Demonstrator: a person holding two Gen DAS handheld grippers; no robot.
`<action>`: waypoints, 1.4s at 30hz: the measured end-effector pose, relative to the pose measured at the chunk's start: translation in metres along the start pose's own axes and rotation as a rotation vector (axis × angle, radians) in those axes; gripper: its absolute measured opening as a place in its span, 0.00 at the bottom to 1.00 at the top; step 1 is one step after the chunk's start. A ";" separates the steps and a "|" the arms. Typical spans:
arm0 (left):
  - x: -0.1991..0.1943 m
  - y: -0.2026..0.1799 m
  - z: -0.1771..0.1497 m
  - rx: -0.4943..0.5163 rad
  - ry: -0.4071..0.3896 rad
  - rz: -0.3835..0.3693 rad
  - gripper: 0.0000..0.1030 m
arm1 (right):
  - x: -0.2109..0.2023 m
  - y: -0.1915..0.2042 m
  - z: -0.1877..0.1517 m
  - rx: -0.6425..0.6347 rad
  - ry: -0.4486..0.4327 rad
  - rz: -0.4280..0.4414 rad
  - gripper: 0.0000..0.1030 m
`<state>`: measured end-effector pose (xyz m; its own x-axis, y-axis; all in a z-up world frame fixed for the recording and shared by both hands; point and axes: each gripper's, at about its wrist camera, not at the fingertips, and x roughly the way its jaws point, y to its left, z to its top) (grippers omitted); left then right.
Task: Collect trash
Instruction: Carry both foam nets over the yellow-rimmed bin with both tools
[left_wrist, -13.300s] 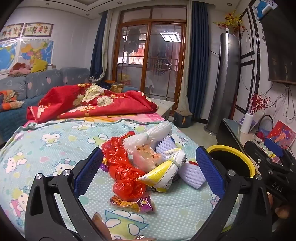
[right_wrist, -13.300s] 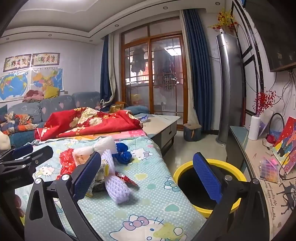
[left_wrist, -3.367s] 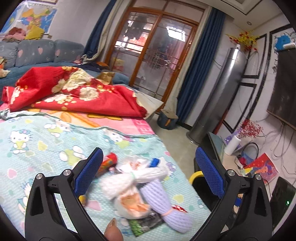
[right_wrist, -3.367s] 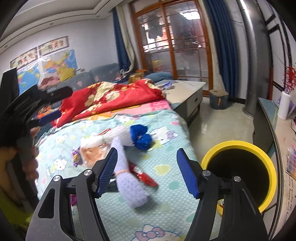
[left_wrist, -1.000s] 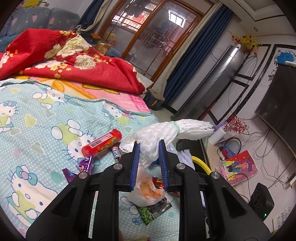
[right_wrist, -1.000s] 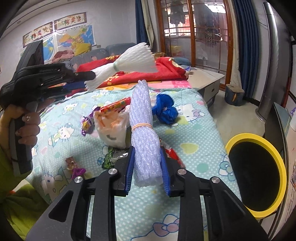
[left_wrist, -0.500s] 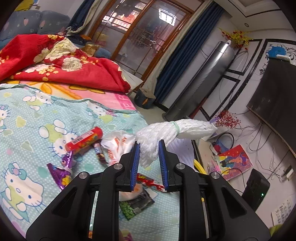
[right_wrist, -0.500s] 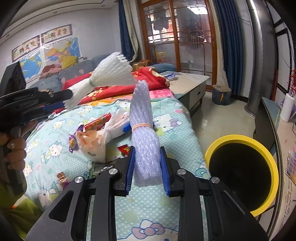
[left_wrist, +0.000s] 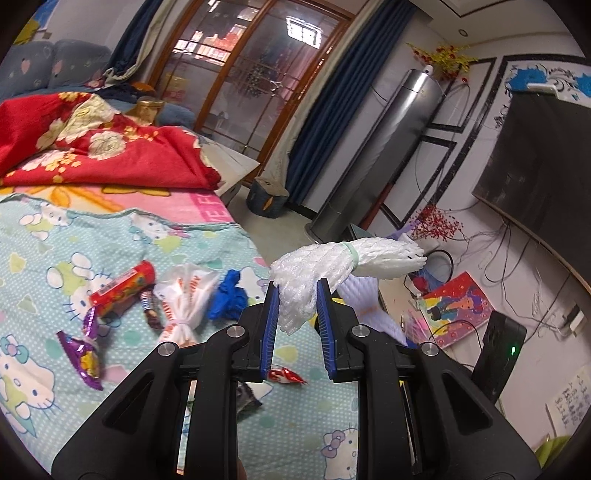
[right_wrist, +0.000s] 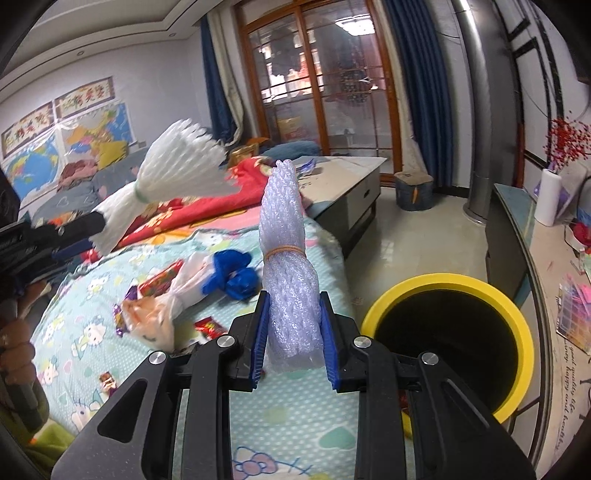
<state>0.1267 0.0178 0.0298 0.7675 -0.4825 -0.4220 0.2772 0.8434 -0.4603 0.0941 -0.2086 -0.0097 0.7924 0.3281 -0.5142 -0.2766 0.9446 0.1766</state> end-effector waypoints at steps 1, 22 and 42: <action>0.002 -0.003 -0.001 0.007 0.003 -0.003 0.14 | -0.001 -0.005 0.001 0.010 -0.006 -0.009 0.24; 0.054 -0.043 -0.026 0.103 0.129 0.011 0.14 | -0.016 -0.093 0.006 0.189 -0.049 -0.170 0.24; 0.121 -0.104 -0.060 0.284 0.243 0.032 0.14 | -0.027 -0.161 -0.008 0.320 -0.066 -0.264 0.24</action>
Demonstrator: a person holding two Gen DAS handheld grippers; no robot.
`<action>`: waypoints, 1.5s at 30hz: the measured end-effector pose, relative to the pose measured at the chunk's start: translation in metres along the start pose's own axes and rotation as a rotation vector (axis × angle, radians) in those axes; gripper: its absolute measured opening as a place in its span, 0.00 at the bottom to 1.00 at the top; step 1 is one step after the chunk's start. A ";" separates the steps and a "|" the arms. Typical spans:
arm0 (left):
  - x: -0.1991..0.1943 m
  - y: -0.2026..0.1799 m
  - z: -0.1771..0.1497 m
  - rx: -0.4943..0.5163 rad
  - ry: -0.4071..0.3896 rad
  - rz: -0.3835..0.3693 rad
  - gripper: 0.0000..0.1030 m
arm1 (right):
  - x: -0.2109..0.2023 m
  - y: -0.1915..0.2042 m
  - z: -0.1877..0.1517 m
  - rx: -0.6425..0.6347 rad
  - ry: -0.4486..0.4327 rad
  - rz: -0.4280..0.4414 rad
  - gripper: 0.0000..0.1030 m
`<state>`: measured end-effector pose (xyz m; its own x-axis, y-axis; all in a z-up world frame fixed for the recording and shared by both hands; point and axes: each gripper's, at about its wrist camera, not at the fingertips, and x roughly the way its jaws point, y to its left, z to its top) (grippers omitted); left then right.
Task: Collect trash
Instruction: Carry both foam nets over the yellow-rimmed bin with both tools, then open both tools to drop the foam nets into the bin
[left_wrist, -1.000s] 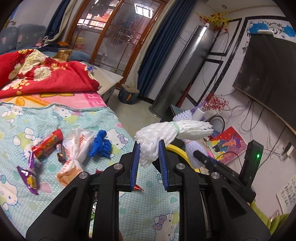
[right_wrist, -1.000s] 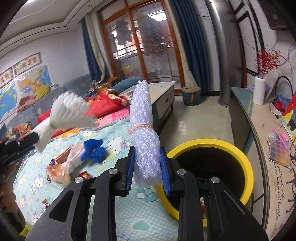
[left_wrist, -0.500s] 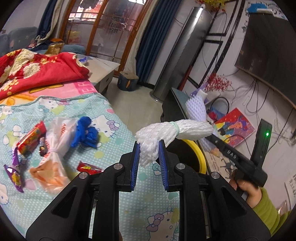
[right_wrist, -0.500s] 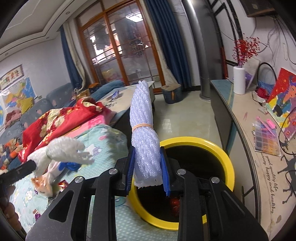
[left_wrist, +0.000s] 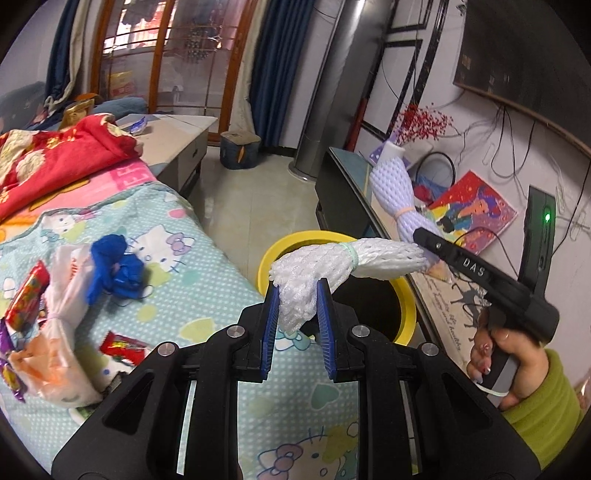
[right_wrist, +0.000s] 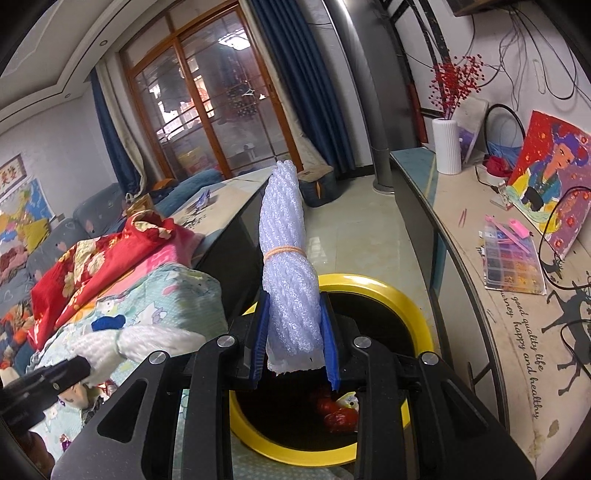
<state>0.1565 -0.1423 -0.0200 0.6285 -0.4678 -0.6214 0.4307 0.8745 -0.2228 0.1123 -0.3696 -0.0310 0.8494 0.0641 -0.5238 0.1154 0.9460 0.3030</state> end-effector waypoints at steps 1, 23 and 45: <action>0.004 -0.003 -0.001 0.010 0.007 0.004 0.15 | 0.001 -0.002 0.000 0.004 0.002 -0.002 0.24; 0.072 -0.039 -0.017 0.130 0.151 0.046 0.18 | 0.029 -0.028 -0.011 0.039 0.091 0.011 0.38; 0.004 0.007 -0.013 -0.048 -0.025 0.131 0.89 | 0.021 0.003 -0.019 -0.008 0.073 0.026 0.61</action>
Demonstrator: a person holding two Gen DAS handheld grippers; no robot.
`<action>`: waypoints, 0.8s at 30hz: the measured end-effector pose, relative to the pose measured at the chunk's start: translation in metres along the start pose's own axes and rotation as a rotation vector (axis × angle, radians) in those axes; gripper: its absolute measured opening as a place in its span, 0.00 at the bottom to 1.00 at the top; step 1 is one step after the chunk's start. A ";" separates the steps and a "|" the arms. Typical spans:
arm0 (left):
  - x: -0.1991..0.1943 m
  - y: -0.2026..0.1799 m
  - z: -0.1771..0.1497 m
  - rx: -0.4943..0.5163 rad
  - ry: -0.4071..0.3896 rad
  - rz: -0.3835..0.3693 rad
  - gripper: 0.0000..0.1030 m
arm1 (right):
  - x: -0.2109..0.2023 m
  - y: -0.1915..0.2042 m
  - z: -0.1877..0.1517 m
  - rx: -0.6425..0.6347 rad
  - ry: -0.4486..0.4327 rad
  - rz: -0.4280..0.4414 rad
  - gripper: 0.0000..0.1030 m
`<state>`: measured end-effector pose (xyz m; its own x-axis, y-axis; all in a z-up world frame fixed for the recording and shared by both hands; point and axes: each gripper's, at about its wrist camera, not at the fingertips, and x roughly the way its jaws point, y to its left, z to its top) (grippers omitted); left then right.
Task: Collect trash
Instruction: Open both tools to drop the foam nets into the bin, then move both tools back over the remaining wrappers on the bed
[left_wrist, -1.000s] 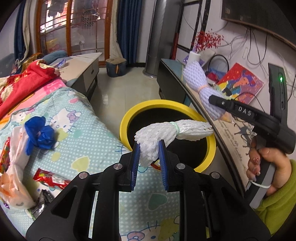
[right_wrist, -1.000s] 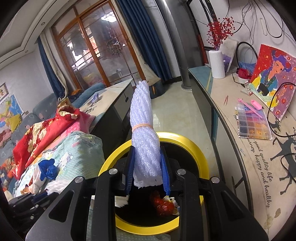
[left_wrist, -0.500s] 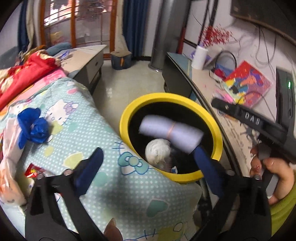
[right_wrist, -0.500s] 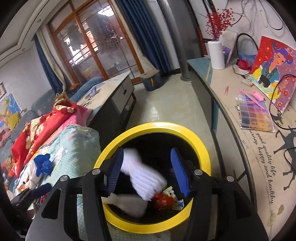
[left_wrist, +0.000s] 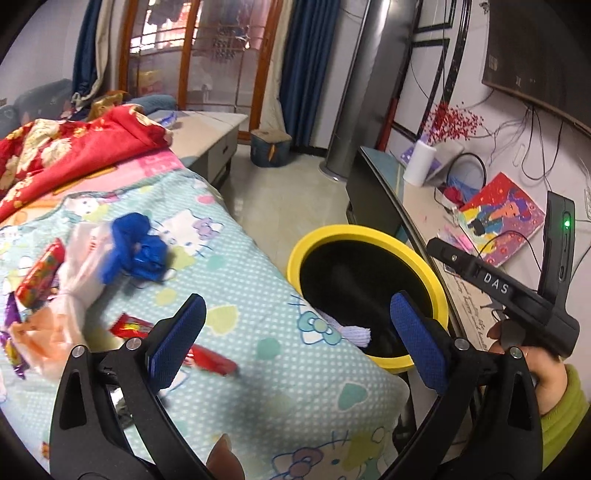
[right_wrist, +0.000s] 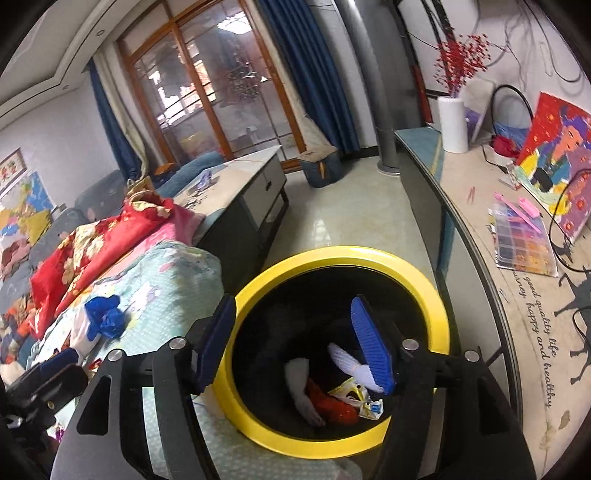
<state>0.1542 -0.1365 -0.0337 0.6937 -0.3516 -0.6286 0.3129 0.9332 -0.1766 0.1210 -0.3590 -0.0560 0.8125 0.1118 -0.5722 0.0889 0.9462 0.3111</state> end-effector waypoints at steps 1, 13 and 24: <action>-0.003 0.002 0.000 0.003 -0.007 0.009 0.89 | -0.001 0.004 0.000 -0.007 -0.002 0.007 0.61; -0.033 0.028 0.005 -0.044 -0.081 0.057 0.89 | -0.014 0.041 -0.003 -0.068 -0.019 0.063 0.64; -0.060 0.053 0.010 -0.094 -0.176 0.107 0.89 | -0.027 0.076 -0.010 -0.142 -0.039 0.132 0.65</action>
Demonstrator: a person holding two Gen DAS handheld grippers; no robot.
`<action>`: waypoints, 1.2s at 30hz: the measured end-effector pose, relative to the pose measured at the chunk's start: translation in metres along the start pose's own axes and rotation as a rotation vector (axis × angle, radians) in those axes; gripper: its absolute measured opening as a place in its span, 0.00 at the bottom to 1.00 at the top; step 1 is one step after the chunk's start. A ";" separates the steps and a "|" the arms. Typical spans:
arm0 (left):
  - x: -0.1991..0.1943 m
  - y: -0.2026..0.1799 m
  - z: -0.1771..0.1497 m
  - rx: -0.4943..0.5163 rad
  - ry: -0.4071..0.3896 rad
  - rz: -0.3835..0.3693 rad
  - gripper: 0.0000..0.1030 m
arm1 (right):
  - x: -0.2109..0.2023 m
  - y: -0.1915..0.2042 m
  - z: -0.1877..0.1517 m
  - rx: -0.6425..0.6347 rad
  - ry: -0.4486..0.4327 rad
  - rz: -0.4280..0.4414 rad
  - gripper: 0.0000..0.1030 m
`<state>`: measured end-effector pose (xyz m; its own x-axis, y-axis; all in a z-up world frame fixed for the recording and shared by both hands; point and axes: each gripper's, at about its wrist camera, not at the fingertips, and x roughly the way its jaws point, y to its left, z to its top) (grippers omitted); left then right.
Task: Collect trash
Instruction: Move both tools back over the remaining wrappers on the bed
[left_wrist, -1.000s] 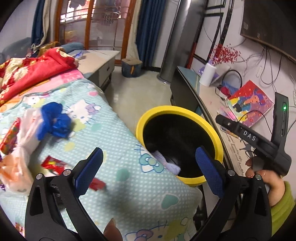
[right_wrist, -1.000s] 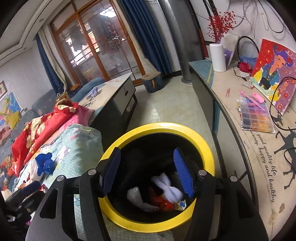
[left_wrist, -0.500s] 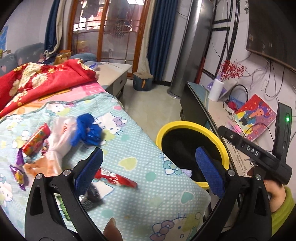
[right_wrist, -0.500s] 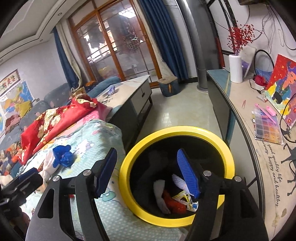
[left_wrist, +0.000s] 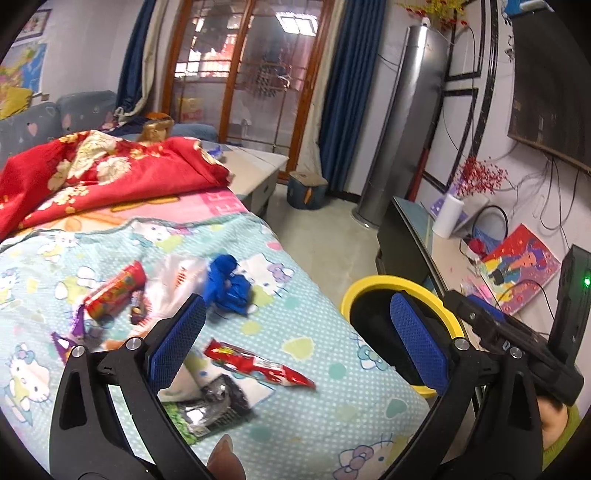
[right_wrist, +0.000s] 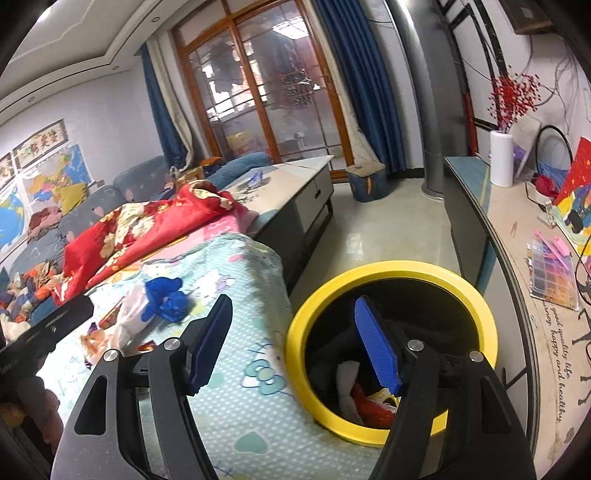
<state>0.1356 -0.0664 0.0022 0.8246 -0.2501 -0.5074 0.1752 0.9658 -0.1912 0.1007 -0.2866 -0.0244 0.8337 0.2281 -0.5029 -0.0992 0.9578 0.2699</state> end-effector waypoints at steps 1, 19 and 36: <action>-0.003 0.002 0.001 -0.003 -0.008 0.006 0.89 | -0.001 0.004 0.000 -0.008 -0.003 0.010 0.65; -0.030 0.045 0.015 -0.078 -0.088 0.074 0.89 | -0.015 0.076 -0.009 -0.153 0.003 0.178 0.68; -0.049 0.093 0.019 -0.153 -0.113 0.146 0.89 | -0.022 0.138 -0.026 -0.285 0.039 0.298 0.70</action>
<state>0.1213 0.0368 0.0254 0.8915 -0.0908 -0.4438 -0.0270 0.9673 -0.2522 0.0542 -0.1553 0.0024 0.7249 0.5044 -0.4692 -0.4844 0.8575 0.1734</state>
